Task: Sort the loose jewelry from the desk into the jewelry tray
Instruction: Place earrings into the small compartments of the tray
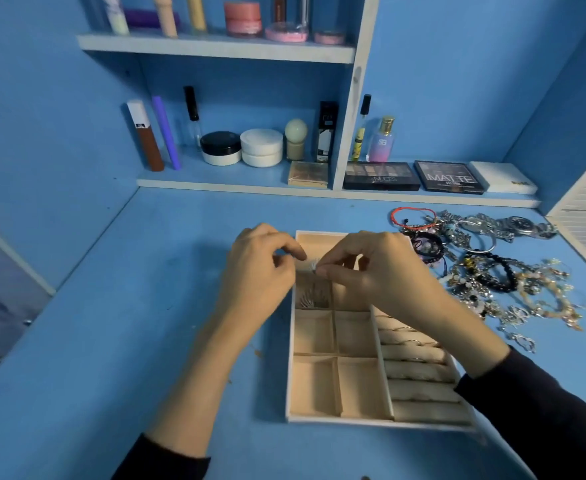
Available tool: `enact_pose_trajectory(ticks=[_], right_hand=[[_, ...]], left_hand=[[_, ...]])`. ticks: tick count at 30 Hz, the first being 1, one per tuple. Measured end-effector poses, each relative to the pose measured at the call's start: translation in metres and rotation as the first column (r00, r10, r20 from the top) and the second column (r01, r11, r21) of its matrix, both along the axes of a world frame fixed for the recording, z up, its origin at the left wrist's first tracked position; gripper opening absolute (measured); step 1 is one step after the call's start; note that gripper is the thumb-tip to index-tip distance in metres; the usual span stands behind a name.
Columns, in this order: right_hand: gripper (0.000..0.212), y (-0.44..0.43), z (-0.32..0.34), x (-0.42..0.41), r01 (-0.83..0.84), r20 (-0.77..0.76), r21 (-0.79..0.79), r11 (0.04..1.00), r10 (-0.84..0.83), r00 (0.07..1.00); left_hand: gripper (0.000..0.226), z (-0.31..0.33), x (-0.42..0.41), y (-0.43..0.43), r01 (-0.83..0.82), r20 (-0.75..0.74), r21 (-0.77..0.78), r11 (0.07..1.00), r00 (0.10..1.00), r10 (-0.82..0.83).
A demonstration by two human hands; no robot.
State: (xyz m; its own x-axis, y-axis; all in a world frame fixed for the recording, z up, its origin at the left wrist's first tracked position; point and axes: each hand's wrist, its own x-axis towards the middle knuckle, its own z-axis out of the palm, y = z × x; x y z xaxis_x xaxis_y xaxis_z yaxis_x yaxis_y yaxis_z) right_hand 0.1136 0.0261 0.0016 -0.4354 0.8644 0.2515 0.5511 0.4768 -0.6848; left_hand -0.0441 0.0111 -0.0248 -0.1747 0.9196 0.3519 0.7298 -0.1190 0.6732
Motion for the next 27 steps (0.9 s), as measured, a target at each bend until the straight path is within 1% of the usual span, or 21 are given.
enact_pose_trajectory(ticks=[2, 4, 11, 16, 19, 21, 23, 27], right_hand=[[0.002, 0.000, 0.000, -0.004, -0.014, 0.051, 0.019, 1.000, 0.013, 0.999], [0.003, 0.000, -0.003, -0.008, -0.041, 0.099, 0.025, 0.999, 0.038, 0.994], [0.011, -0.007, -0.011, -0.019, -0.049, 0.336, 0.081, 0.996, 0.019, 0.942], [0.016, -0.015, -0.011, -0.026, -0.008, 0.409, 0.130, 0.991, -0.047, 0.911], [0.019, -0.015, -0.012, -0.028, -0.028, 0.465, 0.185, 0.982, -0.063, 0.883], [0.021, -0.014, -0.011, -0.027, -0.039, 0.467, 0.193, 0.980, -0.057, 0.882], [0.022, -0.012, -0.011, -0.025, -0.035, 0.443, 0.168, 0.985, -0.044, 0.896], [0.024, -0.007, -0.005, -0.012, 0.040, 0.323, 0.112, 0.993, -0.075, 0.944]], left_hand=[[0.040, -0.001, -0.004, 0.001, -0.039, 0.107, 0.030, 0.999, 0.994, 0.036], [0.042, -0.001, -0.008, 0.001, -0.043, 0.157, 0.052, 0.998, 0.987, 0.034], [0.035, -0.001, -0.009, 0.000, -0.044, 0.155, 0.041, 0.998, 0.987, 0.038], [0.033, -0.002, -0.006, -0.001, -0.034, 0.130, 0.038, 0.999, 0.991, 0.029], [0.033, -0.003, -0.006, 0.000, -0.035, 0.123, 0.028, 0.999, 0.992, 0.032], [0.033, -0.004, -0.007, 0.000, -0.032, 0.116, 0.025, 0.999, 0.993, 0.029], [0.033, -0.004, -0.007, 0.000, -0.033, 0.116, 0.025, 0.999, 0.993, 0.030], [0.034, -0.004, -0.006, 0.000, -0.020, 0.112, 0.039, 0.999, 0.994, 0.016]])
